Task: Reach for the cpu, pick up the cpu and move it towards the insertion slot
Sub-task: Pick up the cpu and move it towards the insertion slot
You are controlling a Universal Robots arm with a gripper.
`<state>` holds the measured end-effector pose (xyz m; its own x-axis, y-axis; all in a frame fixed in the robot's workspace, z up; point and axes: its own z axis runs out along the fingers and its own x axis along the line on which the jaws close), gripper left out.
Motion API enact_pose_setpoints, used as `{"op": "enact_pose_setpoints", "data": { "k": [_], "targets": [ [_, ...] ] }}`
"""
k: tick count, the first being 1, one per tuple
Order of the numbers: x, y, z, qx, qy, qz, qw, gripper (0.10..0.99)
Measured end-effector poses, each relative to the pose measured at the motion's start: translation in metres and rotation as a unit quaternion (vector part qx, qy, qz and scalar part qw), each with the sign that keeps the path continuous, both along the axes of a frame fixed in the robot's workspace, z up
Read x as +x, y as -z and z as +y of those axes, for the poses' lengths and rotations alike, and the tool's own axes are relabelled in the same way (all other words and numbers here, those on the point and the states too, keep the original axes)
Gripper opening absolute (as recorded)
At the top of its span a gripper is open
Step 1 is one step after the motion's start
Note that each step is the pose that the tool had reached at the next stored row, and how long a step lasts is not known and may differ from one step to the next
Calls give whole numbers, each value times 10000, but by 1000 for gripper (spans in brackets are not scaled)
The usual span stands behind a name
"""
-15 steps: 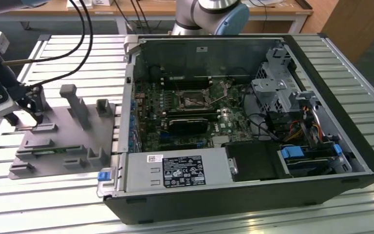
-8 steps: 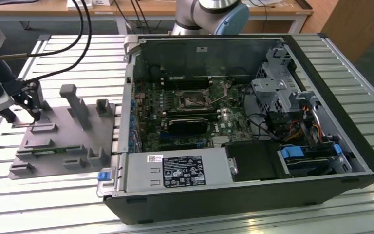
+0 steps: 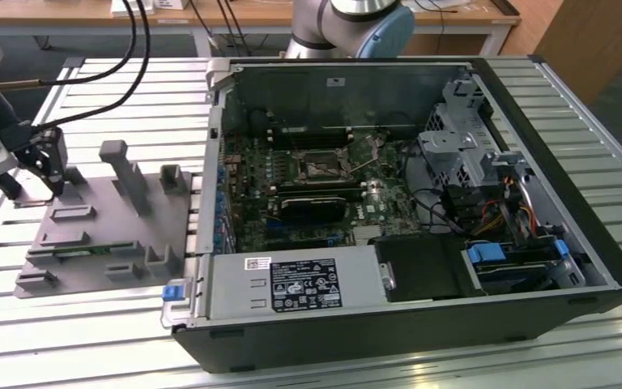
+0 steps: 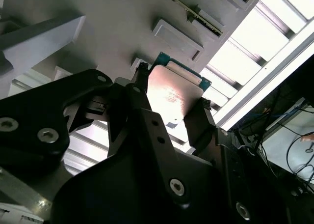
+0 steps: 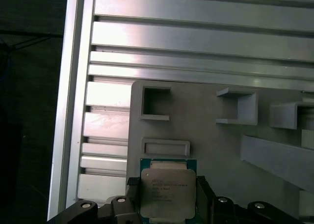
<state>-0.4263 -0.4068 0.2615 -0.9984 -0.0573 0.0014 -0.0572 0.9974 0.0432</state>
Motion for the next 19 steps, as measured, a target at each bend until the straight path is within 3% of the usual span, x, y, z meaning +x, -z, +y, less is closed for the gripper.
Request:
{"op": "enact_pose_setpoints", "data": {
  "k": [10, 19],
  "targets": [
    [0, -122, 0, 3, 0, 0, 10000, 541],
    [0, -319, 0, 4, 0, 0, 10000, 541]
  ]
}}
